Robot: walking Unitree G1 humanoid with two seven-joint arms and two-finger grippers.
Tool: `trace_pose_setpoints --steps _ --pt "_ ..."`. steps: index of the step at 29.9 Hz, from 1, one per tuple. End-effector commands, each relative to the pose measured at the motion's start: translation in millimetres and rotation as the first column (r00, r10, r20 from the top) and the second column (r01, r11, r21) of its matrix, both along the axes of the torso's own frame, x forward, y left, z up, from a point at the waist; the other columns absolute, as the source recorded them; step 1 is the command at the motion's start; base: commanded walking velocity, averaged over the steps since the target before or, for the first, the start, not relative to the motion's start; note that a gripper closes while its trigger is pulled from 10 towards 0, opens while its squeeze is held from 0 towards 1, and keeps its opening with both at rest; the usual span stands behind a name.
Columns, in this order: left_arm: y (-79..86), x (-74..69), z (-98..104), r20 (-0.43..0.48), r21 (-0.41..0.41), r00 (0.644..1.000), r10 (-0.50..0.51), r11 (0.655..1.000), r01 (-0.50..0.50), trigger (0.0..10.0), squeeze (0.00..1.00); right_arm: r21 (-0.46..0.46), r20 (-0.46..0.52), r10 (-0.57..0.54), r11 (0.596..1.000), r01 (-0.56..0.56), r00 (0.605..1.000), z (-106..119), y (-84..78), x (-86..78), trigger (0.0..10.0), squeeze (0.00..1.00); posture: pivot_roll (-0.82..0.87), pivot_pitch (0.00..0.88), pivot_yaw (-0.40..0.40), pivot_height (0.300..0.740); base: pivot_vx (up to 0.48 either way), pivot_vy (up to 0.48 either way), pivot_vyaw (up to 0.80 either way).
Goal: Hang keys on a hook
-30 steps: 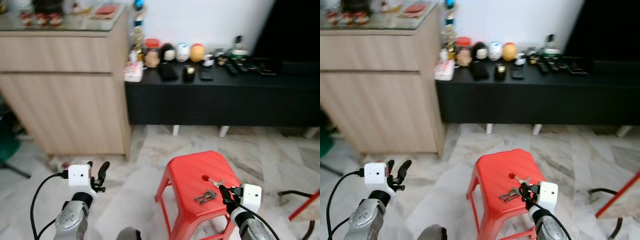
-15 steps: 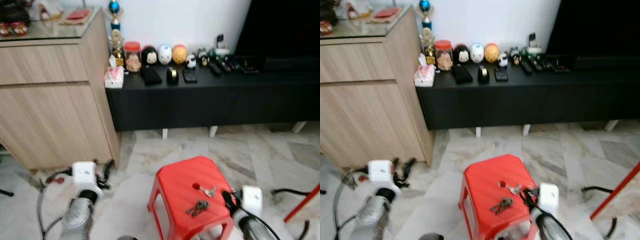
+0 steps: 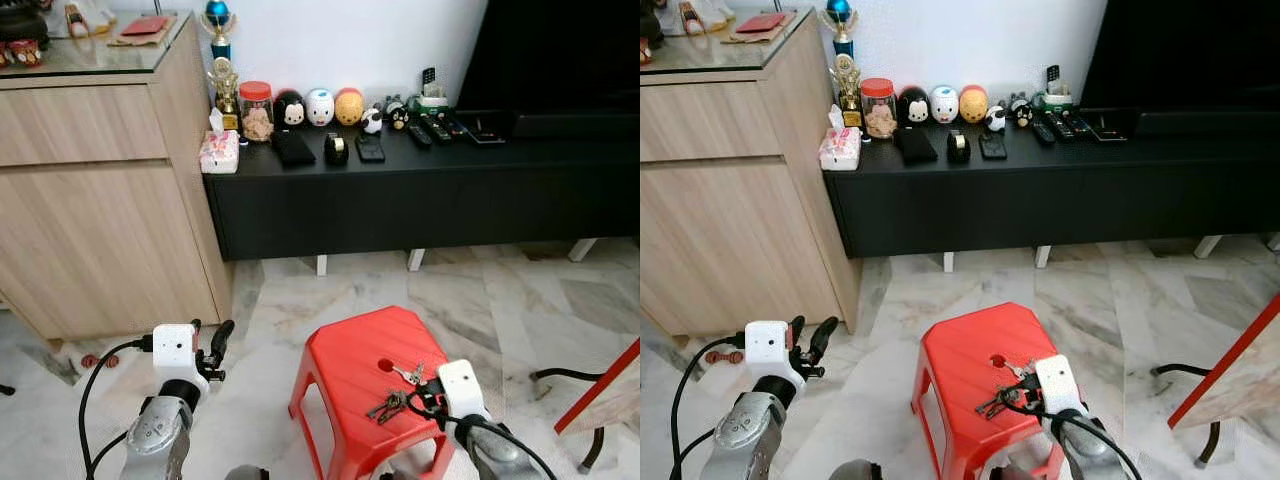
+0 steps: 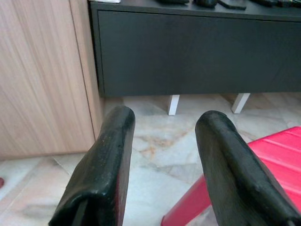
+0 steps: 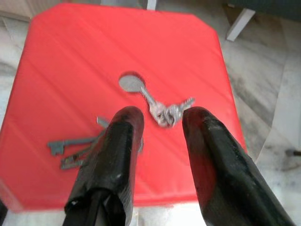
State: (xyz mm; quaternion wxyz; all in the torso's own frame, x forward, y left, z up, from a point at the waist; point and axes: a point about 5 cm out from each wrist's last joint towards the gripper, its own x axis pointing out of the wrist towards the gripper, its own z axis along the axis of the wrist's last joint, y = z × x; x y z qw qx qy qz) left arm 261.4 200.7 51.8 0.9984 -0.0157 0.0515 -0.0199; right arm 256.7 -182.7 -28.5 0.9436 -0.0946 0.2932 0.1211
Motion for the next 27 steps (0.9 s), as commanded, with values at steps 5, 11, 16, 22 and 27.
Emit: trace_pose_setpoints --steps 5,11,16,22,27 --pt "-6.0 6.3 16 0.05 -0.004 0.999 -0.014 1.0 0.014 10.0 0.0 -0.013 -0.002 0.023 1.0 -0.023 1.0 4 7.7 9.6 10.0 0.0 0.17 0.075 -0.066 0.642 0.0 0.0 0.0" --pt "-16.6 8.1 30 0.101 -0.005 0.994 -0.036 0.999 0.037 10.0 0.0 -0.052 -0.044 0.063 0.997 -0.065 0.997 0 13.5 8.1 10.0 0.0 0.19 0.141 -0.073 0.642 0.0 0.0 0.0" --pt "-28.8 13.5 52 0.162 0.005 0.984 -0.073 0.997 0.073 10.0 0.0 -0.071 -0.037 0.099 0.992 -0.101 0.994 4 13.5 12.8 10.0 0.0 0.2 0.176 -0.084 0.642 0.0 0.0 0.35" --pt "-39.2 11.6 66 0.197 -0.005 0.976 -0.089 0.996 0.091 10.0 0.0 -0.047 -0.029 0.104 0.993 -0.105 0.994 7 16.1 17.0 10.0 0.0 0.2 0.204 -0.093 0.642 0.0 0.0 0.29" --pt "-48.2 9.7 79 0.22 -0.015 0.971 -0.097 0.995 0.103 10.0 0.0 -0.017 -0.024 0.127 0.992 -0.127 0.992 9 23.5 20.5 10.0 0.11 0.22 0.235 -0.103 0.642 0.0 0.0 0.0"
